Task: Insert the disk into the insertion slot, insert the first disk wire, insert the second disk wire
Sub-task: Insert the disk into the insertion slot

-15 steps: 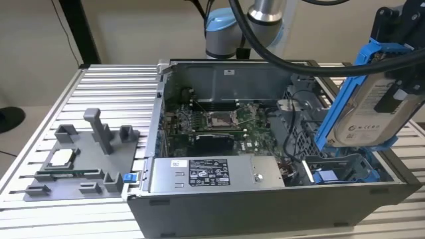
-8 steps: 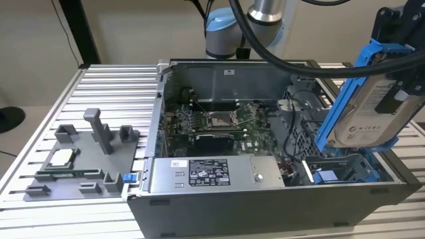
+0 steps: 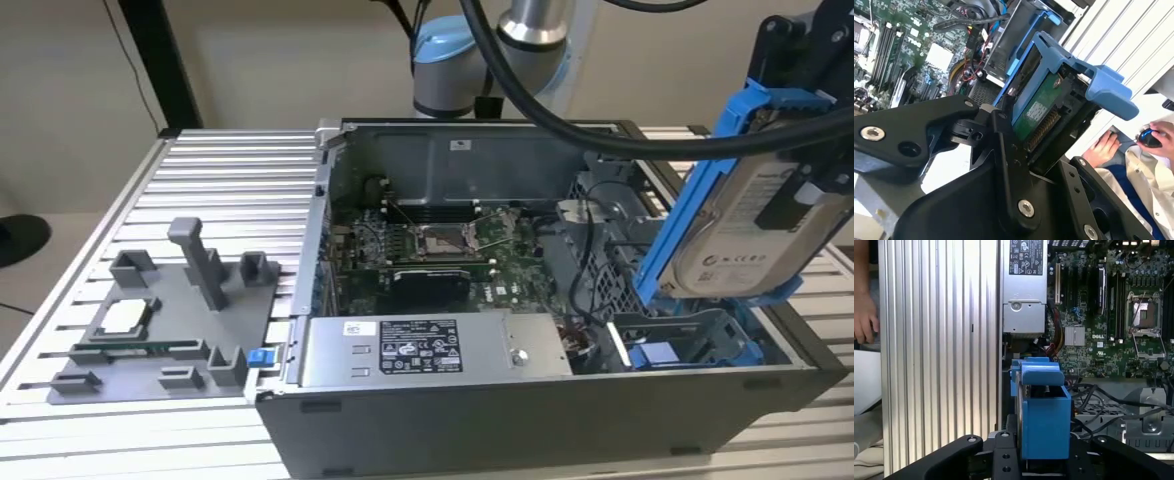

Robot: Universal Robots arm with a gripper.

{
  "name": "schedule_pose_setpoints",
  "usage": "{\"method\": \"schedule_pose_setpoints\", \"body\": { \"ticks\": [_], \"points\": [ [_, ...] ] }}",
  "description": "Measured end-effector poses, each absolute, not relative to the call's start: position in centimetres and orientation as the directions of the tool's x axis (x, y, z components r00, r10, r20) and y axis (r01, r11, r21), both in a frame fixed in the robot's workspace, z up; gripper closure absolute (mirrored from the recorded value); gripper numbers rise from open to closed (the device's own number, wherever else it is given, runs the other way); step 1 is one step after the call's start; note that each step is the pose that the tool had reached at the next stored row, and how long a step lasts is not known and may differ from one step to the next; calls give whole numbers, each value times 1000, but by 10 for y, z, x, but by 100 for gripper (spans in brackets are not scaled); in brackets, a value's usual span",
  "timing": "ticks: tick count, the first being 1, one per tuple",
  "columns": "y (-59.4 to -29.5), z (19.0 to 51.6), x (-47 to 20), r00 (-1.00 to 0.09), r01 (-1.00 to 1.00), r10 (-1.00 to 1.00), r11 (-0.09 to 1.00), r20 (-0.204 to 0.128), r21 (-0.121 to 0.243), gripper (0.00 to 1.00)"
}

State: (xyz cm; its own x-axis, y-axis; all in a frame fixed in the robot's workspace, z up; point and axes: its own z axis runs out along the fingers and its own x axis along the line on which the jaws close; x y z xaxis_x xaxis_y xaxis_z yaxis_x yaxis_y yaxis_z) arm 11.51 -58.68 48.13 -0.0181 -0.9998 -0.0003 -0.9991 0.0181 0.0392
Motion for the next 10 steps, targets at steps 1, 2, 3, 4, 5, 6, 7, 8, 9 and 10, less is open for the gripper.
{"method": "schedule_pose_setpoints", "body": {
  "ticks": [1,2,3,4,5,6,7,8,9,10],
  "points": [
    [-587,481,115,-18,-999,-1000,18,0,39,100],
    [-587,481,115,-18,-999,-1000,18,0,39,100],
    [-587,481,115,-18,-999,-1000,18,0,39,100],
    [-588,481,115,-18,-999,-1000,18,0,39,100],
    [-588,481,115,-18,-999,-1000,18,0,39,100],
    [-588,481,115,-18,-999,-1000,18,0,39,100],
    [-588,481,115,-18,-999,-1000,18,0,39,100],
    [-588,481,115,-18,-999,-1000,18,0,39,100],
    [-589,481,115,-18,-999,-1000,18,0,39,100],
    [-589,481,115,-18,-999,-1000,18,0,39,100]
  ]
}}
